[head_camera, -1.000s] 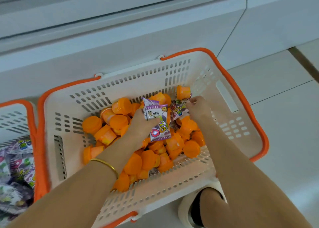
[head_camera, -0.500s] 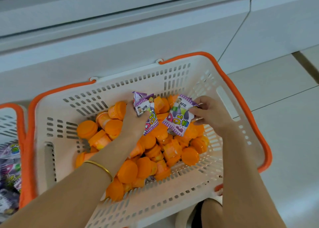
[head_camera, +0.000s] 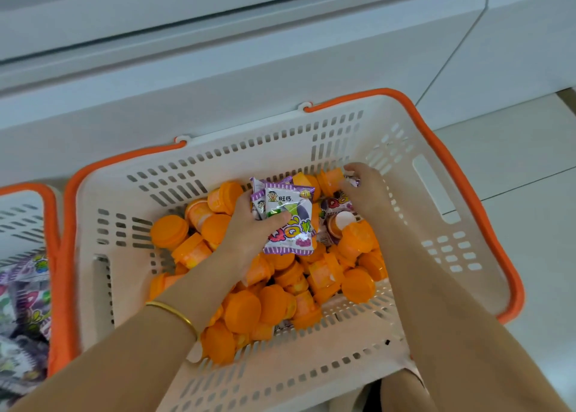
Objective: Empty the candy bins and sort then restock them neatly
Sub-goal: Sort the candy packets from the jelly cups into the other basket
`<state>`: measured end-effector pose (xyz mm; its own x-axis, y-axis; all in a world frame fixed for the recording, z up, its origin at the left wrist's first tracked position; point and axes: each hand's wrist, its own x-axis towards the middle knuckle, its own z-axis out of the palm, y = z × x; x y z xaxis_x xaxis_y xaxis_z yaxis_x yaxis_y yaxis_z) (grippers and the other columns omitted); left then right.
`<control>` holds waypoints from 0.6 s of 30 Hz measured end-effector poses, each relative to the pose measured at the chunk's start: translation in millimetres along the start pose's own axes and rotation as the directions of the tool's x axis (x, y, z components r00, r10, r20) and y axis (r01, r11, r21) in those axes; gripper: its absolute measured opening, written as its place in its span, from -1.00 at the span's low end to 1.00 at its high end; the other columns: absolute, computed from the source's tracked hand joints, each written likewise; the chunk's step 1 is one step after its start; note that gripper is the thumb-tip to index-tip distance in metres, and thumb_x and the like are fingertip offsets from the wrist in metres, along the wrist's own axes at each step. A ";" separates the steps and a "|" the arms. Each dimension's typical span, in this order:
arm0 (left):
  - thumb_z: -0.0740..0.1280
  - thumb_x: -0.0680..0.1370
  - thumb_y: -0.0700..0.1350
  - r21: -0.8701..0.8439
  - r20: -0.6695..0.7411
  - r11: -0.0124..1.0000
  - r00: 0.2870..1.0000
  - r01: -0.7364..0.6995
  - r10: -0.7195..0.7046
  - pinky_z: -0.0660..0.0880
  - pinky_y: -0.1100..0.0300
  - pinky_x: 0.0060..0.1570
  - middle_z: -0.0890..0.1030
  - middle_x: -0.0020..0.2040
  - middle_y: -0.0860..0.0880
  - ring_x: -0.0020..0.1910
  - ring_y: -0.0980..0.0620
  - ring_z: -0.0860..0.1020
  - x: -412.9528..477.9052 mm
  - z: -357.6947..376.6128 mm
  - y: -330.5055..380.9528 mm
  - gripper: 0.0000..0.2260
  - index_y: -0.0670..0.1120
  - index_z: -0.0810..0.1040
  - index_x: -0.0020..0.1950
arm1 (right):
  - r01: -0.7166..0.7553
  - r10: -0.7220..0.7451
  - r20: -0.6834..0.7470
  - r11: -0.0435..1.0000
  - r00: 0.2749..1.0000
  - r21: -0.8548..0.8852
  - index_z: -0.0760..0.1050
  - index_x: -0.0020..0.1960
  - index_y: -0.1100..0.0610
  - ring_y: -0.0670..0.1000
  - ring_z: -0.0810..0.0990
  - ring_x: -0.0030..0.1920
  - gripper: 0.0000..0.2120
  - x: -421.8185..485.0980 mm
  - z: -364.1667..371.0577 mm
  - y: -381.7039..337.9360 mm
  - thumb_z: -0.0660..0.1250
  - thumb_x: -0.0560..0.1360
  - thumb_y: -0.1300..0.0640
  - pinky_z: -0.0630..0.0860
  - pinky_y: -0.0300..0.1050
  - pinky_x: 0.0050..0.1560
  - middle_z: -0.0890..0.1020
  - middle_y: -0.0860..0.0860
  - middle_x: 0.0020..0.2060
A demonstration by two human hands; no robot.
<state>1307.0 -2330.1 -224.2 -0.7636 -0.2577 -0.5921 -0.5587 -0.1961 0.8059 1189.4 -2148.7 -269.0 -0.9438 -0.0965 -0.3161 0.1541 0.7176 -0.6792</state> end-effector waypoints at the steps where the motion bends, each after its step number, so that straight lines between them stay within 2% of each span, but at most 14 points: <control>1: 0.45 0.45 -0.24 0.001 -0.003 1.000 1.000 -0.002 0.002 0.58 -0.07 0.06 0.61 0.14 -0.04 0.02 -0.05 0.64 0.4 -3.5 -0.7 -0.44 -0.04 0.29 0.37 | 0.032 -0.026 0.061 0.995 0.998 -0.090 0.32 0.42 0.12 0.15 0.44 0.28 -0.54 6.7 7.4 2.8 0.30 0.55 0.11 0.39 0.03 0.25 0.41 0.16 0.33; 3: 0.45 0.45 -0.23 0.015 -0.003 1.000 1.000 -0.007 0.007 0.59 -0.06 0.05 0.62 0.13 -0.03 0.01 -0.04 0.65 -0.6 -8.5 -0.5 -0.46 -0.03 0.31 0.35 | 0.077 -0.050 0.187 0.987 0.981 -0.142 0.15 0.51 0.10 0.20 0.35 0.36 -0.37 15.8 22.2 3.7 0.34 0.53 0.14 0.34 0.05 0.27 0.28 0.17 0.44; 5: 0.45 0.45 -0.21 0.033 0.000 0.999 1.000 -0.011 0.011 0.59 -0.05 0.04 0.61 0.14 -0.04 0.01 -0.03 0.65 -1.1 -11.6 0.8 -0.47 -0.03 0.32 0.35 | 0.082 -0.031 0.218 0.970 0.975 -0.229 0.12 0.52 0.06 0.24 0.40 0.31 -0.28 21.6 30.0 4.8 0.40 0.46 0.19 0.41 0.06 0.18 0.25 0.19 0.42; 8: 0.44 0.46 -0.20 0.067 -0.004 0.997 0.999 -0.039 0.039 0.59 -0.02 0.04 0.61 0.13 -0.03 0.01 -0.02 0.65 -3.0 -14.7 5.0 -0.47 -0.04 0.31 0.36 | 0.096 -0.005 0.194 0.880 0.981 -0.465 0.29 0.42 0.11 0.26 0.48 0.17 -0.35 26.6 27.2 10.3 0.45 0.39 0.18 0.47 0.04 0.05 0.30 0.18 0.30; 9: 0.44 0.46 -0.20 0.068 -0.014 0.997 0.999 -0.041 0.042 0.59 -0.02 0.04 0.61 0.13 -0.03 0.01 -0.03 0.64 -3.3 -15.2 5.8 -0.47 -0.04 0.31 0.36 | 0.116 -0.016 0.203 0.862 0.979 -0.494 0.35 0.37 0.16 0.25 0.49 0.14 -0.38 26.0 25.1 12.0 0.49 0.36 0.17 0.47 0.02 0.02 0.32 0.17 0.27; 14: 0.43 0.46 -0.22 0.040 -0.047 0.998 0.998 -0.040 0.042 0.58 -0.05 0.05 0.60 0.12 -0.03 0.02 -0.06 0.64 -7.7 -17.7 10.1 -0.54 -0.02 0.32 0.28 | 0.158 -0.054 0.262 0.905 0.964 -0.394 0.42 0.28 0.22 0.16 0.52 0.12 -0.43 7.7 -5.3 5.6 0.52 0.34 0.17 0.40 -0.12 -0.09 0.51 0.18 0.18; 15: 0.44 0.46 -0.22 0.043 -0.045 0.998 0.998 -0.044 0.046 0.58 -0.06 0.05 0.60 0.15 -0.05 0.02 -0.06 0.64 -8.2 -18.9 10.8 -0.50 -0.04 0.32 0.33 | 0.141 -0.010 0.329 0.916 0.944 -0.377 0.41 0.29 0.21 0.15 0.56 0.07 -0.43 -0.4 -19.1 1.9 0.51 0.35 0.17 0.45 -0.13 -0.13 0.53 0.17 0.16; 16: 0.44 0.46 -0.22 0.047 -0.053 0.998 0.997 -0.047 0.049 0.58 -0.06 0.04 0.59 0.17 -0.06 0.02 -0.06 0.64 -9.1 -19.8 11.9 -0.46 -0.05 0.31 0.38 | 0.111 0.048 0.442 0.939 0.896 -0.326 0.41 0.30 0.20 0.14 0.60 0.01 -0.45 -8.1 -34.4 -1.1 0.51 0.37 0.18 0.52 -0.15 -0.17 0.53 0.16 0.15; 17: 0.44 0.46 -0.22 0.047 -0.067 0.998 0.996 -0.049 0.052 0.59 -0.06 0.03 0.59 0.18 -0.07 0.01 -0.05 0.64 -9.7 -20.6 13.1 -0.42 -0.05 0.29 0.41 | 0.052 0.112 0.579 0.965 0.807 -0.258 0.42 0.30 0.18 0.12 0.61 -0.02 -0.48 -17.1 -49.0 -3.7 0.49 0.39 0.20 0.57 -0.18 -0.19 0.54 0.16 0.17; 18: 0.44 0.46 -0.22 0.047 -0.079 0.998 0.995 -0.051 0.054 0.59 -0.05 0.02 0.58 0.19 -0.08 0.01 -0.06 0.64 -10.1 -21.1 14.0 -0.40 -0.05 0.27 0.43 | -0.012 0.171 0.705 0.974 0.688 -0.225 0.42 0.29 0.17 0.09 0.61 -0.01 -0.52 -26.5 -61.6 -5.9 0.46 0.41 0.25 0.59 -0.22 -0.20 0.52 0.15 0.22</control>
<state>1313.7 -2350.2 -207.1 -0.7648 -0.3421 -0.5460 -0.5338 -0.1381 0.8343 1195.5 -2107.9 -215.9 -0.4171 -0.4302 -0.8006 0.0953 0.8553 -0.5092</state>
